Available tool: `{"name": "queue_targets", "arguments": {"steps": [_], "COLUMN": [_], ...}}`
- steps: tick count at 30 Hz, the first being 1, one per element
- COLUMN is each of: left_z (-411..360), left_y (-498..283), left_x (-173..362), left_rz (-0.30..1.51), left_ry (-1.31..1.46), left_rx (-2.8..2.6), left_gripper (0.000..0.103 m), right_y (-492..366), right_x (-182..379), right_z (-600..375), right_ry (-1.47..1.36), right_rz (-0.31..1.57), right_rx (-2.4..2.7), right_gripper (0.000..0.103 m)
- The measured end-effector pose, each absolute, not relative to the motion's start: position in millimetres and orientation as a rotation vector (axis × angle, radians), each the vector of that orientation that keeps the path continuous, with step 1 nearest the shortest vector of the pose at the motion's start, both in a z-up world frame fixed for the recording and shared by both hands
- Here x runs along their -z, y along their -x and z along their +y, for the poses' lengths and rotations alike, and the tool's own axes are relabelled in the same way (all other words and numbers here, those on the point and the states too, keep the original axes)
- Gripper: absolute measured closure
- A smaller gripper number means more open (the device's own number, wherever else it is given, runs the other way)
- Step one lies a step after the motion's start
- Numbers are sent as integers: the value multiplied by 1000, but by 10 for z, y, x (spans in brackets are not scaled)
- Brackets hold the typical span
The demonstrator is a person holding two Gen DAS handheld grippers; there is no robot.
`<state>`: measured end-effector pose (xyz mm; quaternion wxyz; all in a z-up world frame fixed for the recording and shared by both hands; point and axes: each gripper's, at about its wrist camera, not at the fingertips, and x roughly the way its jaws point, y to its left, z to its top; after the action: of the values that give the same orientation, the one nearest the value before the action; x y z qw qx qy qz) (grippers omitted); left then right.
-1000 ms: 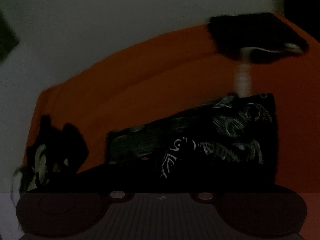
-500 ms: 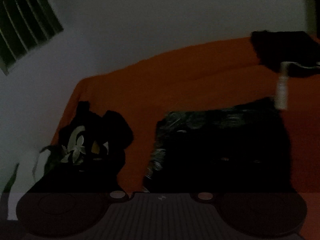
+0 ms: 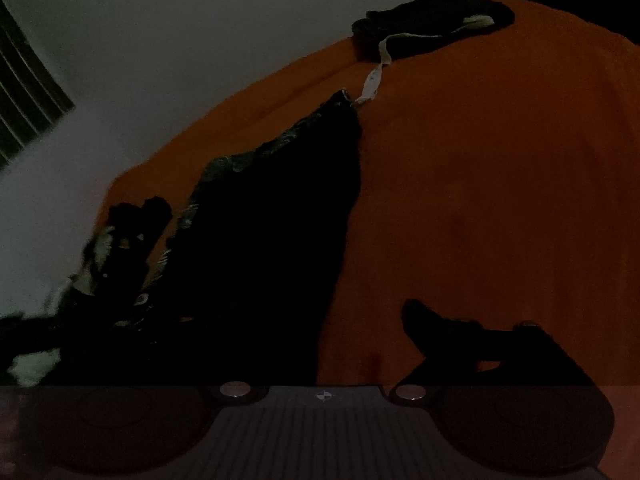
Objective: Fold clothes
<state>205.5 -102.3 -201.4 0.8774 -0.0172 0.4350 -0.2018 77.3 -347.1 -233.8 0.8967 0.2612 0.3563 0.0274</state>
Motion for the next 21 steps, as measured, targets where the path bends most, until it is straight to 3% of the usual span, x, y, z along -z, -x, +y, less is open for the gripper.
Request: {"name": "queue_targets", "arguments": {"steps": [1,2,7,12,17,21], "left_z": [-1117,-1202,-1500,-1284,-1374,-1374], "left_y": [-2009,-1952,-1673,-1598,-1433,-1368], "left_x": [2051,2100,2455,2826,2755,2724], "left_rz": [898,894,936,1021,1008,1012], "left_ry": [22,-6,-197,-204,-286,-285], "left_rx": [438,455,460,368,348,344], "left_gripper": [62,73,74,73,73,73], "right_y": [-703,-665,-584,-632,-582,-586], "right_x": [2378,2404,2503,2792,2818,2789], "right_z": [-3424,-3353,-3017,-2840,-2644,-2654], "right_ry": [-542,-526,-433,-315,-54,-73], "right_rz": [733,736,749,849,807,827], "right_rx": [-68,-81,-171,-163,-226,-208], "right_gripper": [75,92,95,98,97,94]}}
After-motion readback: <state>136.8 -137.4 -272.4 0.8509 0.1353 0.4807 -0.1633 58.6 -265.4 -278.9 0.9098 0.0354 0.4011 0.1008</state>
